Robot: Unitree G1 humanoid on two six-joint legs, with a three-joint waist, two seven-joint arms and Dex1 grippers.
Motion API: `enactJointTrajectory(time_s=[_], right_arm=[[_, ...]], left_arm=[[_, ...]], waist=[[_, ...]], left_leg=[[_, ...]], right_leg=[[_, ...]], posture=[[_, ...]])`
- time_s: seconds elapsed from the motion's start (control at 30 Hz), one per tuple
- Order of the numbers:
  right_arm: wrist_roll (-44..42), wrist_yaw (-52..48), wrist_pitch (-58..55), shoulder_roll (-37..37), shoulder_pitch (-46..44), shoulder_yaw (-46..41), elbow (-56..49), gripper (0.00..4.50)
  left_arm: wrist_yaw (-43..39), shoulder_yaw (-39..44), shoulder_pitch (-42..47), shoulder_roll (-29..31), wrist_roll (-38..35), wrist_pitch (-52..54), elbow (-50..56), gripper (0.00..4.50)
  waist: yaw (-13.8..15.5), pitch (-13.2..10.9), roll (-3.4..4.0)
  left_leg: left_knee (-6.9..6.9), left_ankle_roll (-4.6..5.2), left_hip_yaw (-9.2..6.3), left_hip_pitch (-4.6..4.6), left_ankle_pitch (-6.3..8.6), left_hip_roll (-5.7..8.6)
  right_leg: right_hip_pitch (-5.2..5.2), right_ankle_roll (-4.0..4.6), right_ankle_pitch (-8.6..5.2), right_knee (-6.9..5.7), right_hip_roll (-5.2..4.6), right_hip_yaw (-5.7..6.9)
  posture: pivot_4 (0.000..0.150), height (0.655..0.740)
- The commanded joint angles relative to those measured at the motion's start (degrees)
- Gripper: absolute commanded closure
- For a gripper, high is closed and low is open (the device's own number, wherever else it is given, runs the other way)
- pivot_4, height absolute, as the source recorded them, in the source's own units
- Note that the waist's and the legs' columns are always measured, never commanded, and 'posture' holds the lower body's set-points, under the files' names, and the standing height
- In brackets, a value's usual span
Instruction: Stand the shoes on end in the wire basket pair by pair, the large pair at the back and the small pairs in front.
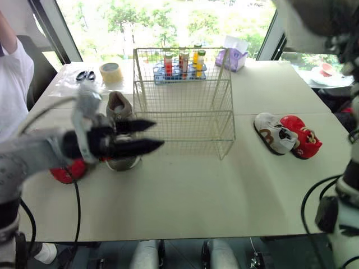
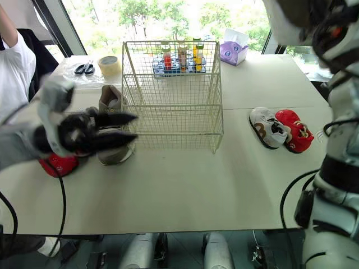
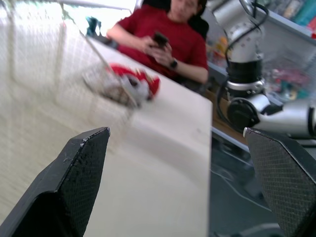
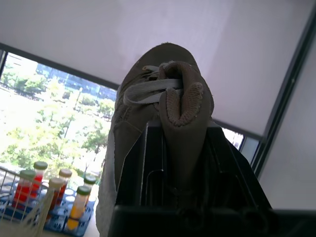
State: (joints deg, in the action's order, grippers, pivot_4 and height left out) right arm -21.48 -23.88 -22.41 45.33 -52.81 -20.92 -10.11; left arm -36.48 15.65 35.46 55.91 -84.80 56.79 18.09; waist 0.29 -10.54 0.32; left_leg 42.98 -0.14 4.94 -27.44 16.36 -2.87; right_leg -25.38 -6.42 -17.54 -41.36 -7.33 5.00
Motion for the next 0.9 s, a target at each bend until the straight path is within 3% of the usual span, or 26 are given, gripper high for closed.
enactJointTrajectory(time_s=[0.03, 0.23, 0.5, 0.63, 0.9], right_arm=[[-2.1, -10.7, 4.8, 3.8, -6.3, 3.3, 2.7, 3.81], [-1.0, -30.1, 17.5, 8.0, -17.3, 10.3, 12.7, 3.81], [-3.0, -37.6, 17.6, 7.5, -21.7, 12.6, 11.7, 3.81], [-3.9, -37.8, 15.8, 7.1, -20.8, 12.7, 8.4, 3.81], [-3.8, -37.2, 14.5, 6.1, -18.1, 13.1, 3.5, 3.81]], left_arm=[[-4.1, 2.7, 8.1, 2.8, 4.6, -1.8, -10.4, 0.0], [-15.7, -2.5, 30.2, 2.0, 19.3, -6.5, -38.1, 0.0], [-34.3, -9.5, 45.7, -1.3, 38.3, -14.4, -61.6, 0.0], [-38.9, -9.5, 49.6, -4.1, 42.5, -15.1, -65.6, 0.0], [-43.4, -6.5, 51.6, -9.5, 42.5, -10.6, -63.5, 0.0]], waist=[[-0.3, 0.0, -0.04], [-1.0, -0.1, -0.15], [-1.1, -0.2, -0.35], [-1.1, -0.2, -0.41], [-1.2, -0.2, -0.43]], left_leg=[[-0.06, -0.01, 0.05, -0.01, -0.01, 0.0], [0.0, -0.02, 0.2, -0.1, -0.01, -0.01], [0.06, -0.02, 0.38, -0.33, -0.01, -0.03], [0.24, -0.04, 0.36, -0.98, -0.03, -0.05], [0.23, -0.04, 0.39, -0.96, -0.04, -0.04]], right_leg=[[-0.02, 0.0, 0.0, 0.04, 0.01, 0.0], [-0.09, -0.02, 0.02, 0.05, 0.0, 0.01], [-0.34, -0.1, -0.02, 0.0, -0.03, 0.0], [-1.03, -0.1, 0.0, -0.17, -0.06, -0.01], [-1.04, -0.11, -0.01, -0.19, -0.1, -0.01]], posture=[[0.15, 0.6675], [0.15, 0.6675], [0.15, 0.6675], [0.15, 0.6675], [0.15, 0.6675]])
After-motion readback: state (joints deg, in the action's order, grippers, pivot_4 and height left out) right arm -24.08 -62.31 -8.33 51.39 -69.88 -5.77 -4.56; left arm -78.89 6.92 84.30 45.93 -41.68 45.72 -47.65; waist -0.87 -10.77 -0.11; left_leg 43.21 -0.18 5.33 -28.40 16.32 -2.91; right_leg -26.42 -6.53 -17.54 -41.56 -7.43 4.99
